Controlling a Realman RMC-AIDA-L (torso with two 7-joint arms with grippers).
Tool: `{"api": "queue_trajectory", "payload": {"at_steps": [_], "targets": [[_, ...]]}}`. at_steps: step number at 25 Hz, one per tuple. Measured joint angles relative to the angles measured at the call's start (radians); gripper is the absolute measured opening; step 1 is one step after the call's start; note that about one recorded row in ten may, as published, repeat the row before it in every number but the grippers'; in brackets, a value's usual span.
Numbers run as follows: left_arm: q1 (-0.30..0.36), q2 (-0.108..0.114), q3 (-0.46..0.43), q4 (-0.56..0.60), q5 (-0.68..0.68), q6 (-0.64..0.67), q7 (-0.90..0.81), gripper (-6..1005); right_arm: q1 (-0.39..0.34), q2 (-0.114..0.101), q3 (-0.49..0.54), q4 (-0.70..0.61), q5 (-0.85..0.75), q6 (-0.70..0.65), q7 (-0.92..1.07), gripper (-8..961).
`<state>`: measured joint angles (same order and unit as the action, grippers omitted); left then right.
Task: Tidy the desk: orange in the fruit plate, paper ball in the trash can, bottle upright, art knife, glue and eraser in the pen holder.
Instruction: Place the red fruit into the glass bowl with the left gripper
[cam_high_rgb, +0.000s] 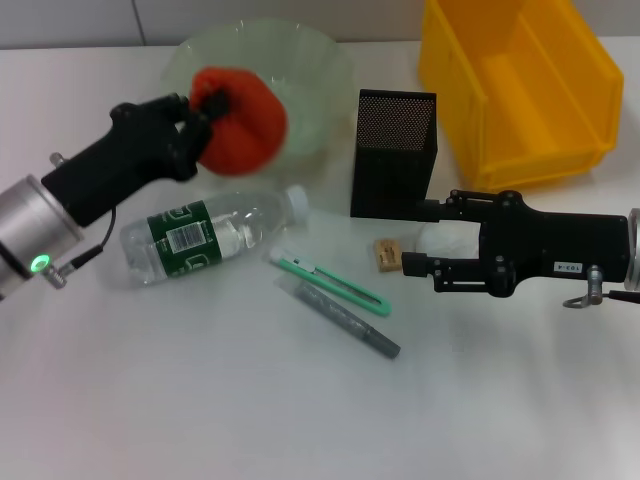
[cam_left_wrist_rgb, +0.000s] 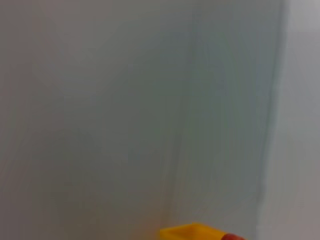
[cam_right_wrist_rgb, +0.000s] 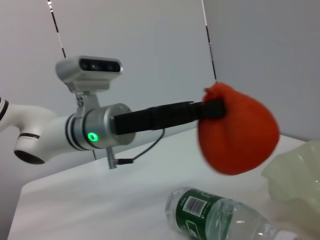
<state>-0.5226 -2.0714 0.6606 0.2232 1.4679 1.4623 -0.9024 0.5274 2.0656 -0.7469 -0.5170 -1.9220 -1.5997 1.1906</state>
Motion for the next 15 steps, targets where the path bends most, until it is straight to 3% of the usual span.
{"api": "queue_trajectory", "payload": {"at_steps": [3,6,15], "targets": [[-0.012,-0.001,0.000,-0.014,-0.029,-0.042,0.004,66,-0.006,0.002,0.015,-0.003,0.000,0.000,0.000,751],[-0.108,-0.008,-0.004,-0.051,-0.082,-0.245,0.027,66,-0.008,0.008,0.019,-0.006,0.000,0.000,-0.005,751],[-0.226,-0.009,-0.006,-0.082,-0.128,-0.464,0.037,66,-0.009,0.010,0.019,-0.005,0.000,0.012,-0.013,752]]}}
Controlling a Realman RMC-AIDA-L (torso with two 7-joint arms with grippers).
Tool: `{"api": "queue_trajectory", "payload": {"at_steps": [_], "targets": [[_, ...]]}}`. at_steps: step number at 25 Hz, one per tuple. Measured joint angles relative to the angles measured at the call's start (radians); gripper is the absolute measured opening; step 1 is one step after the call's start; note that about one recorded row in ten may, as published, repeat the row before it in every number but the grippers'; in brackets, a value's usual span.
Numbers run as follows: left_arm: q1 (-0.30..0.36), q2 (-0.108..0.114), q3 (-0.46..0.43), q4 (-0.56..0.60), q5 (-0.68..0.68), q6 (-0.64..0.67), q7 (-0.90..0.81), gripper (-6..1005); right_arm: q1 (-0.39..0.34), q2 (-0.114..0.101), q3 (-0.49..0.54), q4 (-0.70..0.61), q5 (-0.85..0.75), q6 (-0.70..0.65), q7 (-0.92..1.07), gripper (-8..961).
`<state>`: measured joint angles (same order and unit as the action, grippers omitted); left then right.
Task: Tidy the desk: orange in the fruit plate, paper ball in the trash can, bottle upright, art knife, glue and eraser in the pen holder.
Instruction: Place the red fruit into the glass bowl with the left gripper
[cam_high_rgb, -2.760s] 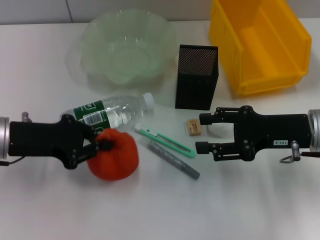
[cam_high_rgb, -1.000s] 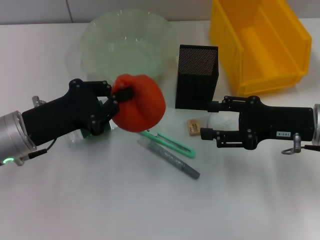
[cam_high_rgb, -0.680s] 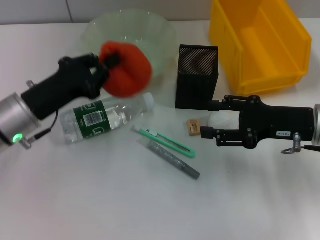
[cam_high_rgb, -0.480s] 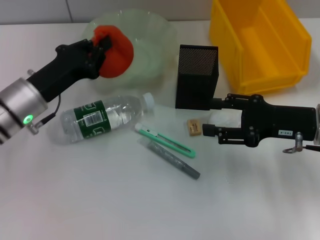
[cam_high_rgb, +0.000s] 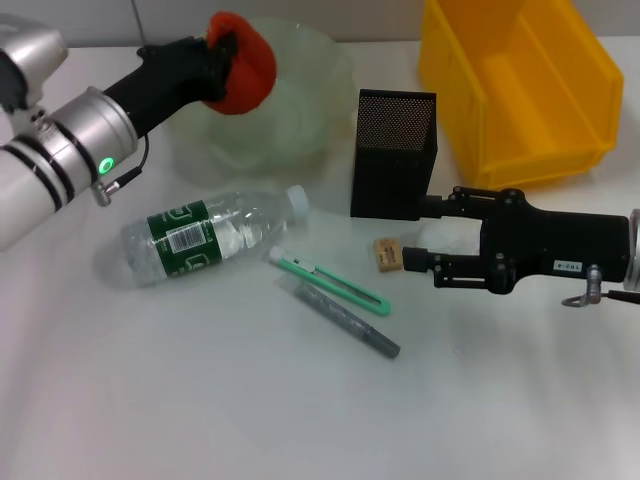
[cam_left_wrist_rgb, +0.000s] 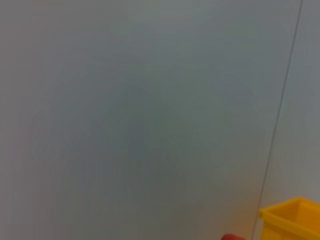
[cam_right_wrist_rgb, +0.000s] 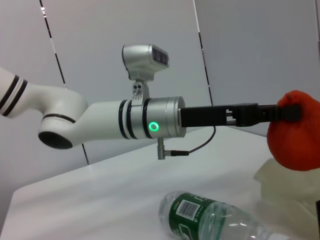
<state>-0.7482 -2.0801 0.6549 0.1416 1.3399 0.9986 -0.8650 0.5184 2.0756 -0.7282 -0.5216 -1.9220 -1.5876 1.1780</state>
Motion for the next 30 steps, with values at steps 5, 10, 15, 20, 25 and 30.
{"api": "queue_trajectory", "payload": {"at_steps": [5,10,15,20,25,30], "targets": [[-0.021,0.000,0.000,-0.010,-0.004,-0.046,0.012,66,0.000,0.001,0.000,0.004,0.007,0.018,-0.008,752],[-0.022,0.000,0.000,-0.010,-0.004,-0.046,0.013,66,0.000,0.002,-0.001,0.005,0.013,0.020,-0.013,752],[-0.022,0.000,0.000,-0.010,-0.004,-0.042,0.013,66,0.000,0.003,-0.001,0.005,0.019,0.024,-0.014,751],[-0.020,0.000,0.000,-0.010,-0.004,-0.038,0.013,66,-0.006,0.003,0.007,0.005,0.030,0.051,-0.017,751],[-0.018,0.000,0.000,-0.010,-0.004,-0.036,0.011,66,-0.038,0.004,0.013,0.019,0.106,0.062,-0.074,751],[-0.018,0.000,0.000,-0.010,-0.004,-0.035,0.008,65,-0.068,0.004,0.015,0.028,0.133,0.059,-0.106,751]]}}
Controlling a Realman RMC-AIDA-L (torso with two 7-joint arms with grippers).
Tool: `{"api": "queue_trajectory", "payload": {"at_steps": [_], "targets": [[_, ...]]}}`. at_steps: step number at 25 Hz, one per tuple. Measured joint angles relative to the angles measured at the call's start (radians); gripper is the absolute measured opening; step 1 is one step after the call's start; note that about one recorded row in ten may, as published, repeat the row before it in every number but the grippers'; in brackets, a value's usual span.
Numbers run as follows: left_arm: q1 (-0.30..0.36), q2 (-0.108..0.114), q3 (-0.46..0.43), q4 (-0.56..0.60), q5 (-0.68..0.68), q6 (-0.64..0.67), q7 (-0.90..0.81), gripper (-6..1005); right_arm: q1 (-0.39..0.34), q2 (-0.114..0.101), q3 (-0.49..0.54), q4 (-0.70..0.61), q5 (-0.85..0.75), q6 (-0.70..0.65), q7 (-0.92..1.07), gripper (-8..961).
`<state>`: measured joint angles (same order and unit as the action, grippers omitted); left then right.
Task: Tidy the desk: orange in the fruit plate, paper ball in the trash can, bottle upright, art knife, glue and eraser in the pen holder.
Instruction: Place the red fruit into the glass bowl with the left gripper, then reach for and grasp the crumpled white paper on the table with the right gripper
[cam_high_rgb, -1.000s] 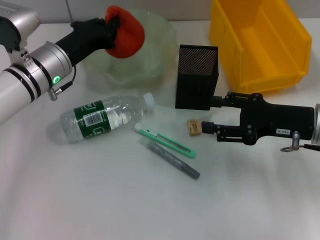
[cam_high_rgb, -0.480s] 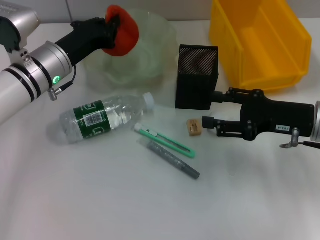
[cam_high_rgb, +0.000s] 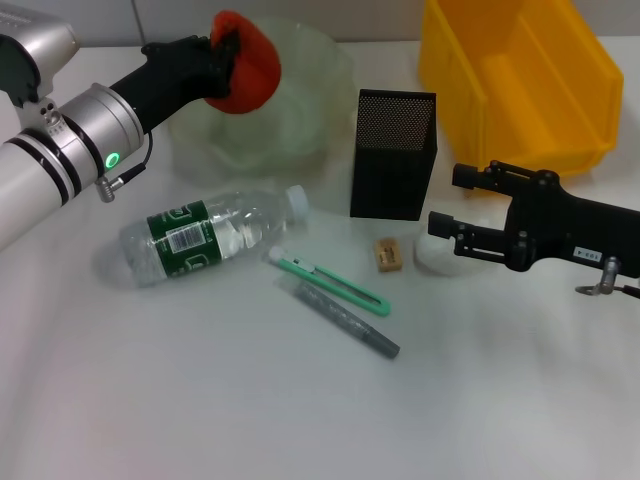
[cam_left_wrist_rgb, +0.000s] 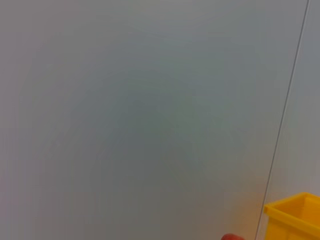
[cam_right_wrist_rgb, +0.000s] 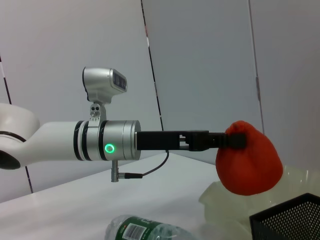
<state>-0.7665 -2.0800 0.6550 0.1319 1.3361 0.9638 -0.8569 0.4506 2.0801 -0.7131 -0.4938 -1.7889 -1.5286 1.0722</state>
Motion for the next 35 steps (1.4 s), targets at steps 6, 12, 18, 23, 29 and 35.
{"api": "queue_trajectory", "payload": {"at_steps": [6,12,18,23,29,35], "targets": [[0.001,0.000,0.000,0.000,0.000,0.006,-0.003,66,-0.012,0.000,-0.002,0.002,0.001,0.000,-0.010,752],[0.004,0.000,0.000,0.000,0.000,0.008,-0.006,128,-0.013,0.000,-0.002,0.006,0.002,-0.002,-0.012,752],[0.006,0.000,0.000,0.000,0.000,0.009,-0.006,221,-0.014,0.000,-0.006,0.006,0.002,0.000,-0.012,752],[0.009,0.000,0.000,-0.001,-0.010,0.010,-0.008,439,-0.013,0.000,-0.007,0.006,0.002,0.001,-0.012,752],[0.011,0.000,0.000,-0.002,-0.011,0.017,-0.009,719,-0.013,0.000,-0.008,0.011,0.002,0.003,-0.012,752],[0.018,0.000,0.000,-0.002,-0.011,0.041,-0.010,832,-0.013,0.000,-0.008,0.012,0.002,0.004,-0.013,751]]}}
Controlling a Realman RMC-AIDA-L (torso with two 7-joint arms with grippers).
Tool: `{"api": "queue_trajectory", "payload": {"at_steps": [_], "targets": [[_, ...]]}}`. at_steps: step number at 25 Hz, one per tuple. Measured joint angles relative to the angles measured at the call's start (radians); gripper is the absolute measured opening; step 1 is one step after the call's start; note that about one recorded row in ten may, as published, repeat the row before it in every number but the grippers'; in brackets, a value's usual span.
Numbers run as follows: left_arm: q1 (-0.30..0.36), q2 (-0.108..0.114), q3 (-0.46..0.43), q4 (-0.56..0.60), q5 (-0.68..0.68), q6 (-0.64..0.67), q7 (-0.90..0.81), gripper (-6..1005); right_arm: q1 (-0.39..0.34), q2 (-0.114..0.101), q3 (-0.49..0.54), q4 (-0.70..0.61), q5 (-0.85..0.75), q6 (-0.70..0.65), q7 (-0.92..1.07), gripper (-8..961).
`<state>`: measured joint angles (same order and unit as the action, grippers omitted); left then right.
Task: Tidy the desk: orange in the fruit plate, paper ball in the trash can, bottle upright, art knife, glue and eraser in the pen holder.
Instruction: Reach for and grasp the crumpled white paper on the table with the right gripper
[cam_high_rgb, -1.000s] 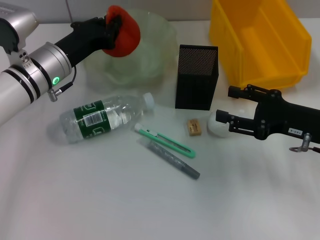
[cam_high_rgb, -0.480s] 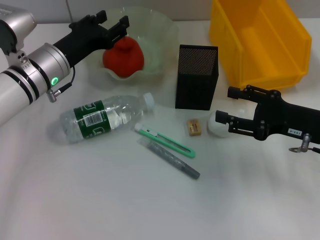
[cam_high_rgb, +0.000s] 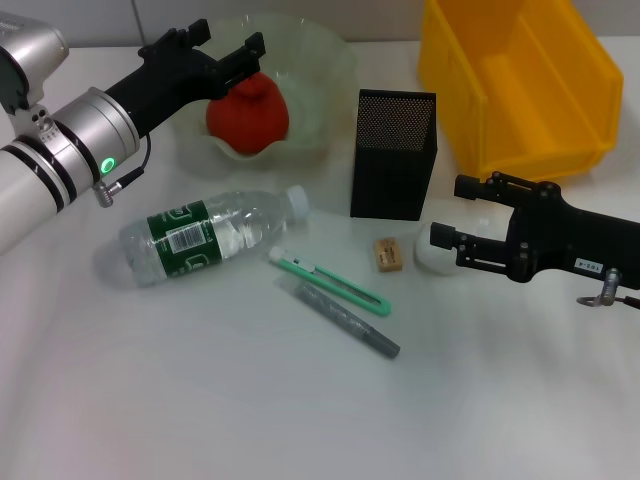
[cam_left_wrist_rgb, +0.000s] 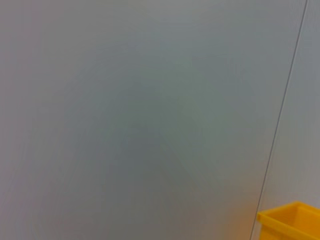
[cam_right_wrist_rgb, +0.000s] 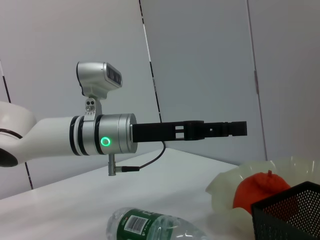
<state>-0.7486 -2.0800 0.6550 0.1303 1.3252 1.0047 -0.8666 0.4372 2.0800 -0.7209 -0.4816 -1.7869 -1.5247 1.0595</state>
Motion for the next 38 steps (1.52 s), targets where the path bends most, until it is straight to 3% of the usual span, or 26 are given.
{"api": "queue_trajectory", "payload": {"at_steps": [5,9,10,12,13,14,15,16,19,20,21,23,24,28,34,38], "targets": [[0.008,0.000,0.006,0.000,0.001,0.018,-0.004,832,0.001,0.000,0.000,0.000,0.000,0.000,0.000,751],[0.046,0.008,0.029,0.017,0.017,0.114,-0.062,832,0.002,0.000,0.000,0.000,0.000,-0.001,-0.001,751],[0.085,0.013,0.076,0.058,0.022,0.191,-0.111,832,0.003,-0.001,0.000,0.000,-0.001,-0.004,-0.001,751],[0.110,0.015,0.111,0.089,0.023,0.228,-0.139,832,0.005,-0.002,0.000,0.000,-0.001,-0.004,-0.001,751],[0.161,0.016,0.180,0.167,0.023,0.288,-0.197,832,0.008,-0.003,0.000,0.000,-0.001,-0.006,-0.001,751],[0.161,0.016,0.180,0.167,0.023,0.288,-0.197,832,0.008,-0.003,0.000,0.000,-0.001,-0.006,-0.001,751],[0.228,0.019,0.248,0.259,0.024,0.360,-0.267,832,0.010,-0.003,0.000,0.000,-0.002,-0.007,-0.001,751],[0.243,0.021,0.262,0.279,0.024,0.380,-0.283,832,0.010,-0.003,0.000,0.000,-0.004,-0.007,-0.001,751],[0.295,0.039,0.300,0.322,0.024,0.455,-0.310,832,0.012,-0.003,0.000,0.000,-0.005,-0.007,0.003,751],[0.328,0.066,0.332,0.333,0.024,0.530,-0.311,832,0.012,-0.004,0.000,0.000,-0.006,-0.008,0.006,751],[0.328,0.066,0.332,0.333,0.024,0.530,-0.311,831,0.012,-0.004,0.000,0.000,-0.006,-0.008,0.006,751],[0.366,0.107,0.363,0.339,0.051,0.635,-0.299,831,0.012,-0.004,0.000,0.000,-0.006,-0.013,0.008,751],[0.366,0.107,0.363,0.339,0.051,0.635,-0.299,831,0.012,-0.004,0.000,0.000,-0.006,-0.013,0.008,751],[0.432,0.162,0.358,0.353,0.154,0.776,-0.263,831,0.013,-0.005,0.000,-0.001,-0.007,-0.025,0.032,751],[0.486,0.200,0.358,0.362,0.179,0.817,-0.240,831,0.015,-0.009,0.000,0.000,-0.008,-0.039,0.046,751],[0.507,0.210,0.341,0.362,0.181,0.829,-0.218,831,0.020,-0.010,0.000,0.001,-0.008,-0.043,0.048,752]]}}
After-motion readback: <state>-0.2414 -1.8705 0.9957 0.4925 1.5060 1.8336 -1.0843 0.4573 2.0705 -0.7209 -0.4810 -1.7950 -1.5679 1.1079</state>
